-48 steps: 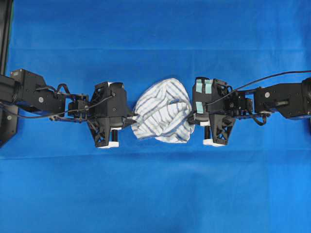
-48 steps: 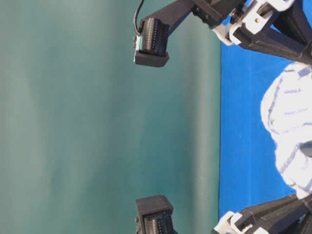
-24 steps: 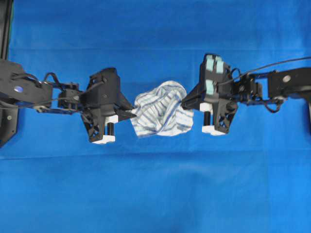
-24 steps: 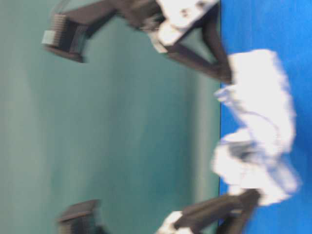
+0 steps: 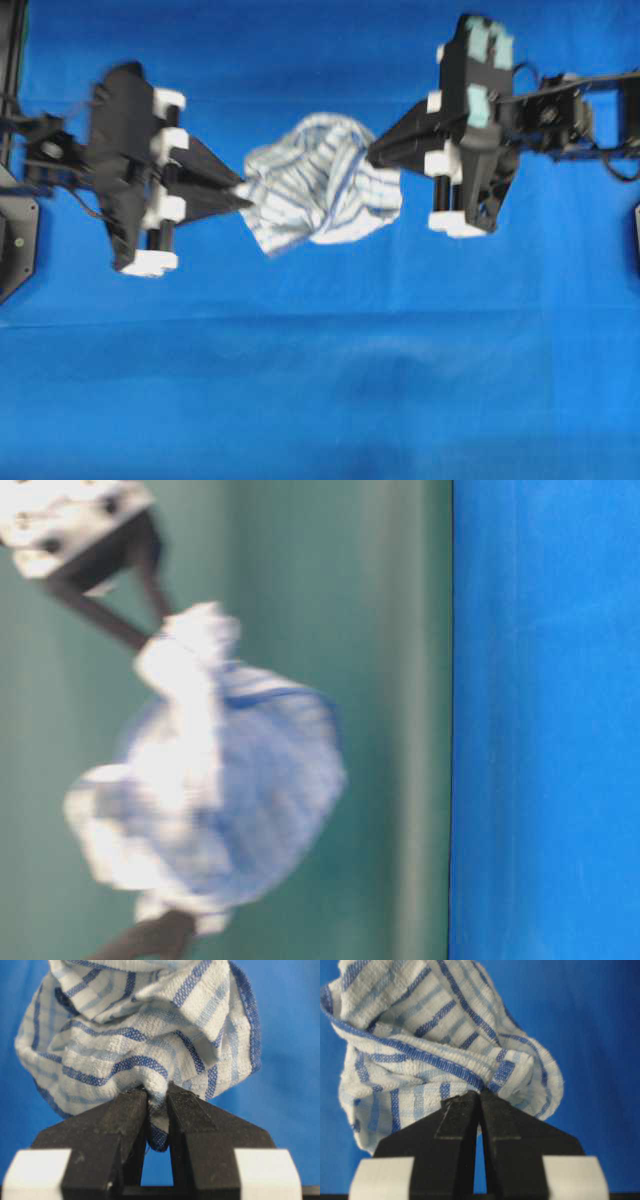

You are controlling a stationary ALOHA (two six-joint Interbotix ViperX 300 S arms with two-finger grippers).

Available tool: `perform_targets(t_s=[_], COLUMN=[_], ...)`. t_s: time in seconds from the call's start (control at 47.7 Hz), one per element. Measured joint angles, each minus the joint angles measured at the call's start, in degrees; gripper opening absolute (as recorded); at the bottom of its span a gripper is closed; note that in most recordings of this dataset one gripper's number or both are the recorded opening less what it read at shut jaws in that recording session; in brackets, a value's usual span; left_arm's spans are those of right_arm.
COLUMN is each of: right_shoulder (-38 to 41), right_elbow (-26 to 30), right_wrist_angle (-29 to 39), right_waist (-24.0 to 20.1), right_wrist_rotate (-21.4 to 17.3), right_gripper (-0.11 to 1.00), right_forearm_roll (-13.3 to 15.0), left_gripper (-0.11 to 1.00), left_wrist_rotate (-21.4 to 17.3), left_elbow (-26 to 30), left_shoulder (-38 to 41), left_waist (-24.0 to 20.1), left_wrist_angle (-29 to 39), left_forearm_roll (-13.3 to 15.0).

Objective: Lift the towel with both arms.
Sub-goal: 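Lift the towel with both grippers up and away from the table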

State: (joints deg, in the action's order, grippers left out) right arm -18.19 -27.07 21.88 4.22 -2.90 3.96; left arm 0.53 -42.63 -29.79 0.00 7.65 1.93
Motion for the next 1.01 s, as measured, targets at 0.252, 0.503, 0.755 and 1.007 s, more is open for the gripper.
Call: perform_targets(t_s=[0.252,0.503,0.755,1.007], right_shoulder=[-2.5,-4.0,-4.0,-4.0], right_elbow=[9.0,16.8,19.4,19.4], right_wrist_angle=[6.9,11.3,12.1,12.4], right_waist=[0.0,0.0,-0.8,-0.8], right_wrist_rotate=[0.1,1.1,3.7,5.7], right_gripper=[0.02,0.02,0.02,0.02], right_forearm_roll=[2.2,2.5,2.5,2.5], left_gripper=[0.07,0.07,0.07,0.08], left_wrist_rotate=[-1.1,-1.2,-3.5,-6.8], left_elbow=[7.4,14.3,16.4,16.4], left_shoulder=[-6.3,-7.8,-7.6,-7.3], left_waist=[-0.8,-1.5,-2.1,-4.2], left_wrist_angle=[8.2,12.6,12.7,12.4], left_forearm_roll=[-0.1,-0.3,-0.5,-0.6])
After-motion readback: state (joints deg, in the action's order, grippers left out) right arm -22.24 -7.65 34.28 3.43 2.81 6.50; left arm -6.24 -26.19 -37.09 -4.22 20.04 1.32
